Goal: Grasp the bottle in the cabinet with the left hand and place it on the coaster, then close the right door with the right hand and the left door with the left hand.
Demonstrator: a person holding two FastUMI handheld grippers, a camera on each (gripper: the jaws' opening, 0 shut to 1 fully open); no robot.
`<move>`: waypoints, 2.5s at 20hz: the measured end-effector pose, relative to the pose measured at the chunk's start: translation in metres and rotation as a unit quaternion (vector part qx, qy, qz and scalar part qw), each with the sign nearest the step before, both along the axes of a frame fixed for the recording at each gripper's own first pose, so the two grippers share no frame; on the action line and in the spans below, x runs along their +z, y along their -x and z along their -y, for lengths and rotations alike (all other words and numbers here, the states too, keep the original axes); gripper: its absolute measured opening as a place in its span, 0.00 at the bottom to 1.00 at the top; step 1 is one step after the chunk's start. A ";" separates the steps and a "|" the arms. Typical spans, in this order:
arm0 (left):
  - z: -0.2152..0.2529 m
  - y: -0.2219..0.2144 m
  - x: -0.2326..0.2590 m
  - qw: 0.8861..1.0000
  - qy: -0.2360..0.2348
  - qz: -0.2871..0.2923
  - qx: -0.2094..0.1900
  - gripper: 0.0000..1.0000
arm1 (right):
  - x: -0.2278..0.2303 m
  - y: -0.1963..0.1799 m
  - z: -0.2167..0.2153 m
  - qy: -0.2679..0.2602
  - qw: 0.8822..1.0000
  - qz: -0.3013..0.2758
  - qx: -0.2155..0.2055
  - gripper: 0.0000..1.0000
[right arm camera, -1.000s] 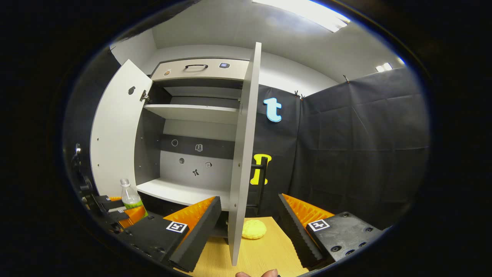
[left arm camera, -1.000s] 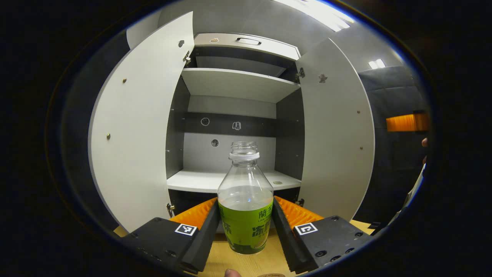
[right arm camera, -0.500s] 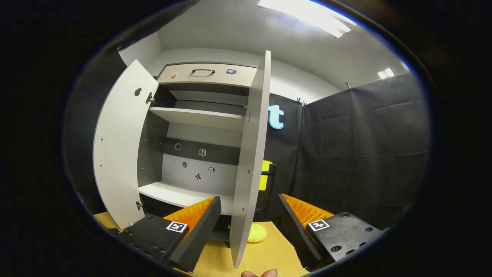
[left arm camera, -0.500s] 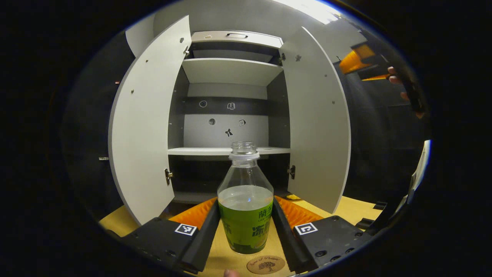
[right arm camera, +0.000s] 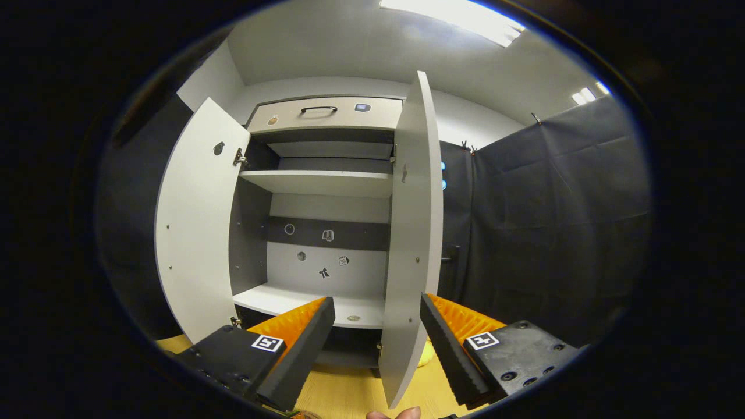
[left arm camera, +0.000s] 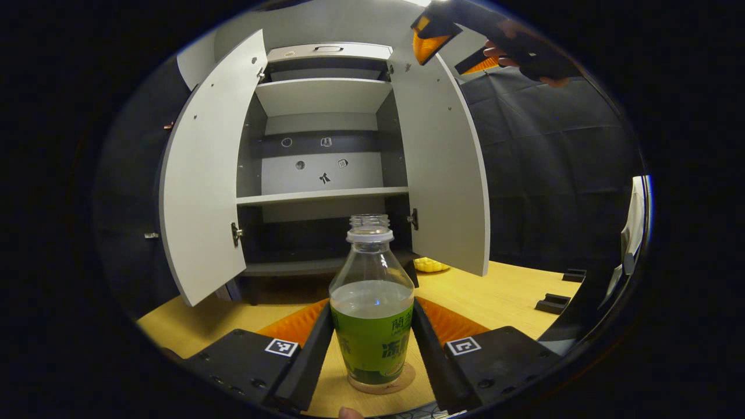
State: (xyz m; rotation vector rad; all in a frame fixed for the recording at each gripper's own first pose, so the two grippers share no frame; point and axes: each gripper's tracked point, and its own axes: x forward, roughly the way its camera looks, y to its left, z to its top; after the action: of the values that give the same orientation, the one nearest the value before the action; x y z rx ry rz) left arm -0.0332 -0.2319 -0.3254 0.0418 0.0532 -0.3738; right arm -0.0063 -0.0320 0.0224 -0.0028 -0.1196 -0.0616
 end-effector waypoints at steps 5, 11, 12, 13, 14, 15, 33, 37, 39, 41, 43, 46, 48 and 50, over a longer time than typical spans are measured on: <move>-0.002 -0.014 -0.022 1.000 0.014 -0.003 0.007 0.77 | -0.004 0.003 -0.007 0.026 1.000 -0.007 0.006 0.98; -0.002 -0.030 -0.037 1.000 0.018 -0.012 0.015 0.78 | -0.006 0.008 -0.002 0.039 0.999 -0.014 0.002 0.97; -0.002 -0.029 -0.035 1.000 0.020 -0.009 0.014 0.78 | -0.006 0.010 -0.002 0.040 0.999 -0.014 0.002 0.98; 0.001 -0.027 -0.036 1.000 0.023 -0.011 0.012 0.78 | -0.005 0.010 -0.001 0.039 0.999 -0.014 0.002 0.98; 0.001 -0.026 -0.035 1.000 0.026 -0.010 0.014 0.78 | -0.005 0.010 0.000 0.039 0.999 -0.015 0.001 0.98; 0.001 -0.026 -0.036 0.999 0.026 -0.011 0.018 0.78 | -0.006 0.010 0.001 0.038 0.999 -0.017 0.000 0.98; -0.032 0.025 -0.039 0.997 0.006 -0.066 0.032 0.93 | -0.028 0.019 0.040 0.015 0.999 -0.047 0.002 0.98; -0.071 0.033 0.009 0.994 0.023 -0.064 0.088 0.93 | -0.030 0.014 0.084 0.002 0.999 -0.043 -0.009 0.98; -0.094 0.034 0.040 0.992 0.031 -0.053 0.114 0.93 | -0.035 0.010 0.107 0.004 0.999 -0.047 -0.021 0.98; -0.124 0.028 0.077 0.988 0.036 -0.038 0.144 0.93 | -0.038 0.003 0.128 0.011 0.998 -0.051 -0.030 0.98; -0.153 0.023 0.107 0.983 0.040 -0.025 0.177 0.93 | -0.040 -0.004 0.147 0.009 0.997 -0.060 -0.038 0.98; -0.204 0.019 0.148 0.969 0.056 -0.008 0.239 0.93 | -0.037 -0.019 0.171 -0.004 0.997 -0.060 -0.053 0.97; -0.238 0.014 0.168 0.958 0.059 -0.003 0.282 0.94 | -0.039 -0.030 0.183 -0.003 0.996 -0.065 -0.058 0.98; -0.265 0.011 0.188 0.947 0.059 0.001 0.317 0.95 | -0.040 -0.043 0.193 -0.011 0.996 -0.072 -0.058 0.97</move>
State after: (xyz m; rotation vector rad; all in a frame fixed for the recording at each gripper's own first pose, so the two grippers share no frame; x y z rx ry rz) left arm -0.0446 0.0330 -0.1374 -0.0933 0.0403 0.2679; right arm 0.0363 -0.2255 -0.0181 0.0078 0.0257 -0.1778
